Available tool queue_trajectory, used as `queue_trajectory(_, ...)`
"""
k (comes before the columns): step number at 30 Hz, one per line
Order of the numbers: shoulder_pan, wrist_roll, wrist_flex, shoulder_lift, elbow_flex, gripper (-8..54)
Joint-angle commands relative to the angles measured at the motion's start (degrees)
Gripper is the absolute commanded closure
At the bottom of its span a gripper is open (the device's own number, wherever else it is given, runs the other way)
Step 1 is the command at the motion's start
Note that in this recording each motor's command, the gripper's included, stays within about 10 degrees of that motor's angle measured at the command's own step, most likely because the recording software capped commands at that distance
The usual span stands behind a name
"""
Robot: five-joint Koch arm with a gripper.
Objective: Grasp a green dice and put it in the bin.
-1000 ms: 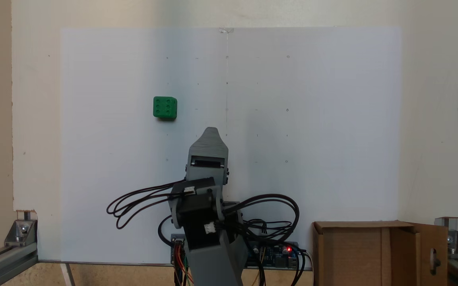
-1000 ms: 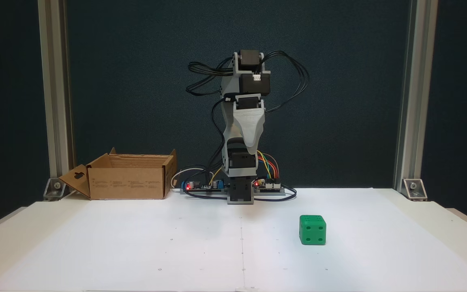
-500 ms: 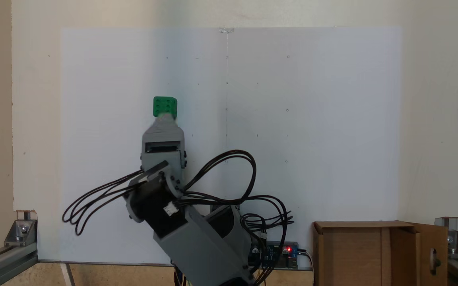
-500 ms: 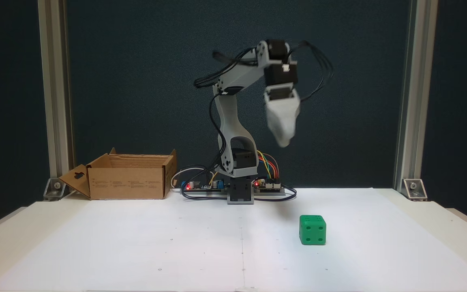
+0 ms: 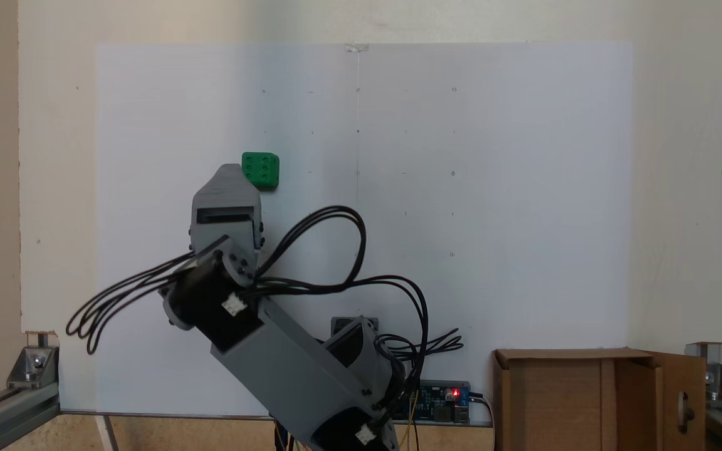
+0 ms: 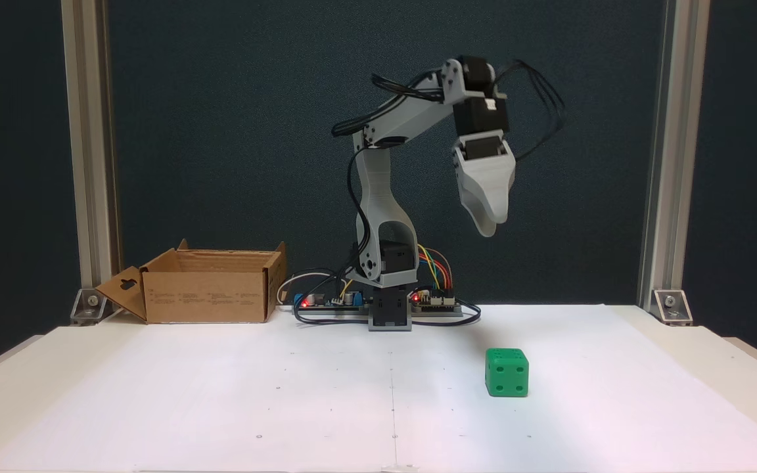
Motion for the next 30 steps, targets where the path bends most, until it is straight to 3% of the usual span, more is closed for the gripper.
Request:
queue_trajectory(1, -0.1, 5.6, -0.7, -0.4, -2.7, 3.4)
queue_trajectory(30, 5.4, 6.2, -10.7, -17.6, -2.7, 3.2)
